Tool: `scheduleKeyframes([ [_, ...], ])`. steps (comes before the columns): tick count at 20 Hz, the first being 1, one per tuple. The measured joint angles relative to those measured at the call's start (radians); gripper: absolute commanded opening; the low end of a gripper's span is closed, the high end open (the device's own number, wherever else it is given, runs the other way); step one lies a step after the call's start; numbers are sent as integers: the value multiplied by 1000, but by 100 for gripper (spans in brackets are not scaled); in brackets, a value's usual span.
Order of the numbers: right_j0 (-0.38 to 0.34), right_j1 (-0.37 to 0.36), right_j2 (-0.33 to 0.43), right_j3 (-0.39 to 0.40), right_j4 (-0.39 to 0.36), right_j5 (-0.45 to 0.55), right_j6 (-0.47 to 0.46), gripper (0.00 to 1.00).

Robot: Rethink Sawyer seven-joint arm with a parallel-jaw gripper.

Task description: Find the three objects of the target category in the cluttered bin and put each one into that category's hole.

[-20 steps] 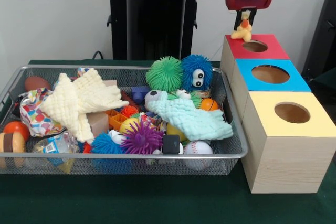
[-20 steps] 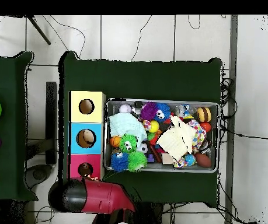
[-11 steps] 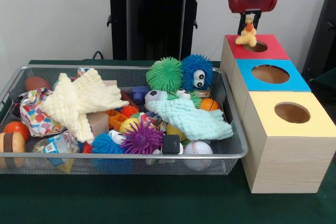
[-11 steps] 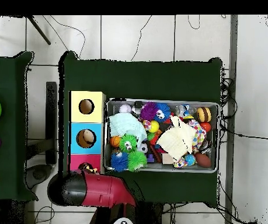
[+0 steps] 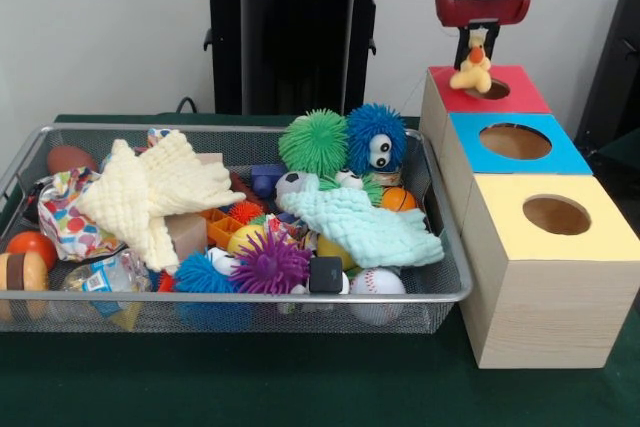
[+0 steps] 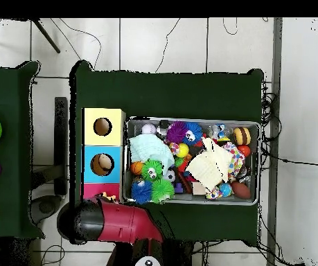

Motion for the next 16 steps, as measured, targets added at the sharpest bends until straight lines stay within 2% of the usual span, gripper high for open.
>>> scheduleKeyframes([
  [9, 5, 0, 0, -17, 0, -1, 0, 0],
  [16, 35, 3, 0, -28, 0, -1, 0, 0],
])
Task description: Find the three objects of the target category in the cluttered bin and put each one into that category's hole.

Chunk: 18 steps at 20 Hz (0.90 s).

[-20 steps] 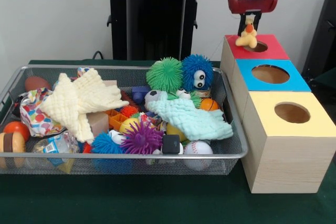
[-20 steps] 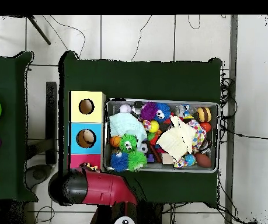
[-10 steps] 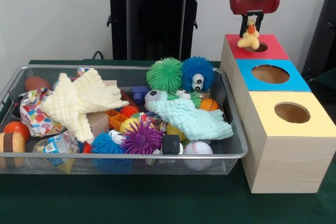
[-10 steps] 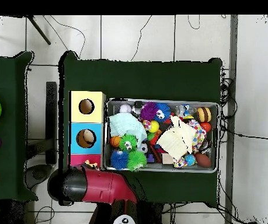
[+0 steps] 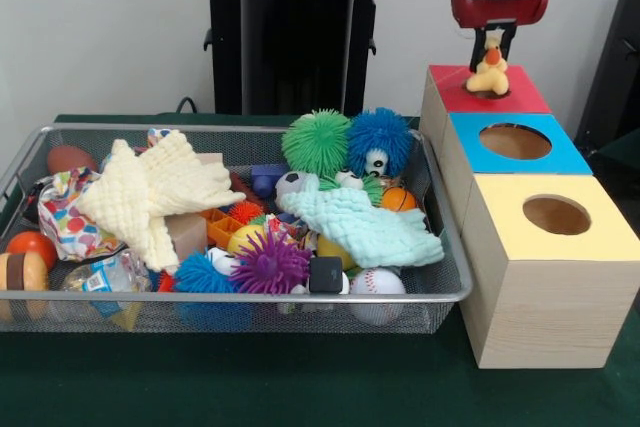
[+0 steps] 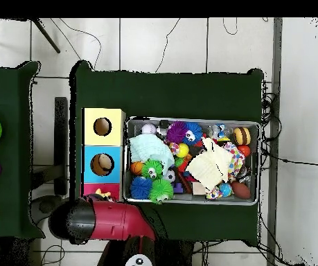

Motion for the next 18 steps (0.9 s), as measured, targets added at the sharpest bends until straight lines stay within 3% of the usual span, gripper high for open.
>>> scheduleKeyframes([
  [18, 3, 22, 0, 1, 1, -51, 0, 0],
])
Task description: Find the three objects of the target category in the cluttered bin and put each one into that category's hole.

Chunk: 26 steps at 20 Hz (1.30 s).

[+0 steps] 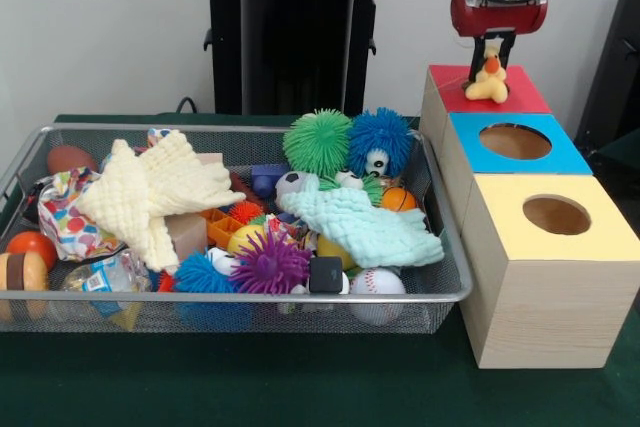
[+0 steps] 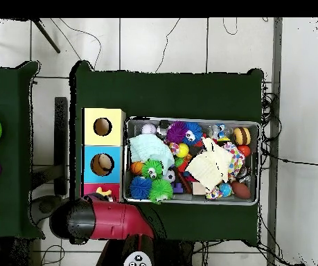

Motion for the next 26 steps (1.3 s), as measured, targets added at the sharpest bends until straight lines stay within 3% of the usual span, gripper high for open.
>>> scheduleKeyframes([
  [26, 0, -16, 0, 6, 0, -8, 0, 0],
])
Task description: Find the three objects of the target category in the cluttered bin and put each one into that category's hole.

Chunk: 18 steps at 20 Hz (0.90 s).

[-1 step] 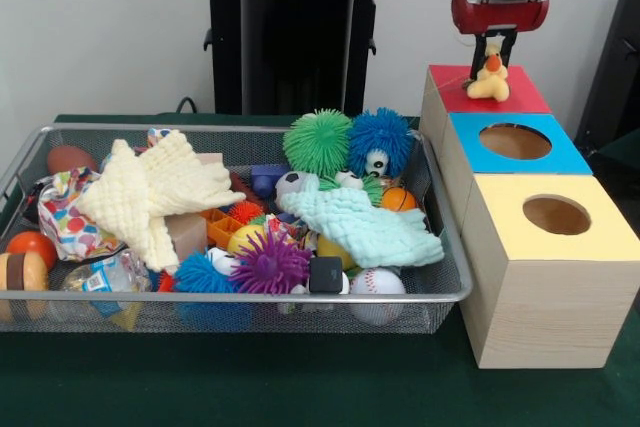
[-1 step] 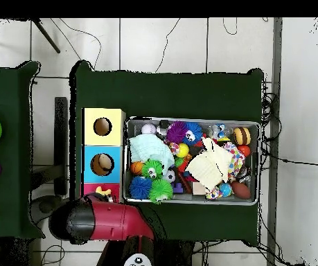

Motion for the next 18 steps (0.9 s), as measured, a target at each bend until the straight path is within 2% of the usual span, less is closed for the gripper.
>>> scheduleKeyframes([
  [18, 0, -30, 0, 11, 0, -6, 0, 0],
])
